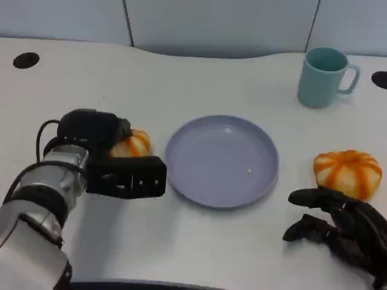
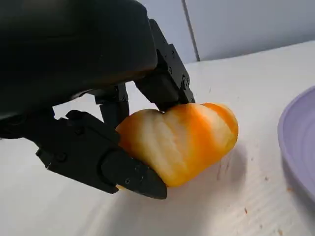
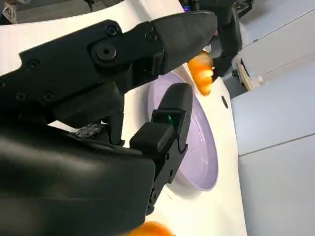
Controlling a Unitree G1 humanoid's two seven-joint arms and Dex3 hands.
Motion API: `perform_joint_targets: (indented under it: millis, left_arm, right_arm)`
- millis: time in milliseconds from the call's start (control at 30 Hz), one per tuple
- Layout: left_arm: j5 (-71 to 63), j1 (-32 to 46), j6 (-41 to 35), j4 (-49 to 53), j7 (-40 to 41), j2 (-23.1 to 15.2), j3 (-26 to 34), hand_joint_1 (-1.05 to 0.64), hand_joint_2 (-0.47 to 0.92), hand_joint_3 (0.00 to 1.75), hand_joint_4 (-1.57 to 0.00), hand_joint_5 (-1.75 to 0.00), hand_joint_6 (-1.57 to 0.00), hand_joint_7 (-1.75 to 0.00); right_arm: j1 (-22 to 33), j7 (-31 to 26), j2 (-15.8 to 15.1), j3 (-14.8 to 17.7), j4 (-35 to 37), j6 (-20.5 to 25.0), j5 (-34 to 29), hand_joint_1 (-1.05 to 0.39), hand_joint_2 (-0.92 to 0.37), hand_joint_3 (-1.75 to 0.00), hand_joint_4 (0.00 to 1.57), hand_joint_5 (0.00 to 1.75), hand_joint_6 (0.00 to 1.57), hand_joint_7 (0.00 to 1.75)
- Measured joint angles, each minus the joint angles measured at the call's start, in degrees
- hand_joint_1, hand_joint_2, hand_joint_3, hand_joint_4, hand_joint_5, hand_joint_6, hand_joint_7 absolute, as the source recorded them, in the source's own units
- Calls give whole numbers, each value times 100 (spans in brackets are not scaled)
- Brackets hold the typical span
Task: Grasp the bread from the table and place it into the plate.
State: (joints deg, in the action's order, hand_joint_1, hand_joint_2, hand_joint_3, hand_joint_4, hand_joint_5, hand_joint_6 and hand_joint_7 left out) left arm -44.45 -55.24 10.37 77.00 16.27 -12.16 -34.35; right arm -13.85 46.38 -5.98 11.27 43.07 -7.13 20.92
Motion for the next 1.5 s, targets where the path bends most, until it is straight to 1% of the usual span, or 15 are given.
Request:
perform_joint_targets:
  millis: [67,133,233,300,333,367,400,433,500,567,633,700,767,833,1500]
  left_arm:
    - [6,-66,82,-29,-1,-35,11,-31,92,33,-62,-169,-59,-138]
    - [11,-113,142,-49,-5,-64,26,-32,92,32,-65,-172,-59,-138]
    - [15,-164,167,-57,-5,-73,53,-29,92,19,-69,-162,-82,-66]
    - [15,-220,198,-61,-4,-73,75,-27,92,19,-69,-149,-89,-53]
    - [15,-260,218,-67,-3,-73,81,-26,92,18,-69,-154,-92,-55]
    - [15,-302,241,-78,-3,-74,89,-24,92,16,-68,-166,-82,-93]
    - [16,-334,254,-97,-1,-74,97,-22,92,15,-68,-170,-77,-109]
    - [17,-360,264,-107,0,-73,109,-21,92,17,-69,-172,-74,-117]
    - [23,-424,281,-128,7,-70,144,-22,91,14,-71,-174,-76,-108]
    - [32,-477,290,-161,23,-60,179,-21,91,17,-76,-175,-61,-154]
    - [96,-496,372,-184,85,-48,230,-20,92,21,-78,-175,-58,-170]
    - [178,-496,497,-208,121,-17,307,-19,92,30,-81,-175,-60,-174]
    - [211,-495,628,-224,152,9,335,-20,77,69,-84,-175,-63,-174]
    - [219,-496,771,-244,191,38,344,-21,70,81,-85,-175,-63,-175]
    - [123,-615,1055,-317,196,659,77,-20,61,91,-90,-175,-68,-175]
  right_arm:
    - [-2,-10,0,-3,0,3,0,-39,-92,-10,63,111,73,68]
    - [-19,-8,0,-3,18,12,0,-39,-92,-10,63,112,73,68]
    - [-42,-10,-1,-2,52,2,0,-39,-92,-9,63,113,73,68]
    - [-63,-4,-3,1,94,-27,1,-38,-92,-10,63,113,73,68]
    - [-76,7,-4,3,121,-46,2,-39,-92,-10,64,113,73,68]
    - [-97,31,-4,6,161,-67,4,-39,-92,-11,64,112,72,68]
    - [-118,50,-4,9,209,-108,4,-39,-92,-11,64,112,72,67]
    - [-137,66,-4,15,260,-150,5,-40,-92,-10,64,112,73,67]
    - [-178,113,-4,27,363,-227,10,-41,-92,-8,65,112,73,67]
    - [-219,142,-4,56,439,-244,13,-41,-92,-8,65,111,74,67]
    - [-260,153,-4,74,522,-286,15,-40,-92,-9,65,110,74,67]
    - [-293,154,-4,94,589,-331,14,-40,-92,-9,66,109,75,65]
    - [-322,155,-4,104,639,-357,12,-40,-92,-9,67,108,76,64]
    - [-341,167,-5,113,686,-397,11,-40,-92,-9,67,107,77,63]
    - [-372,27,35,104,657,-376,-20,-39,-92,-7,68,108,78,63]
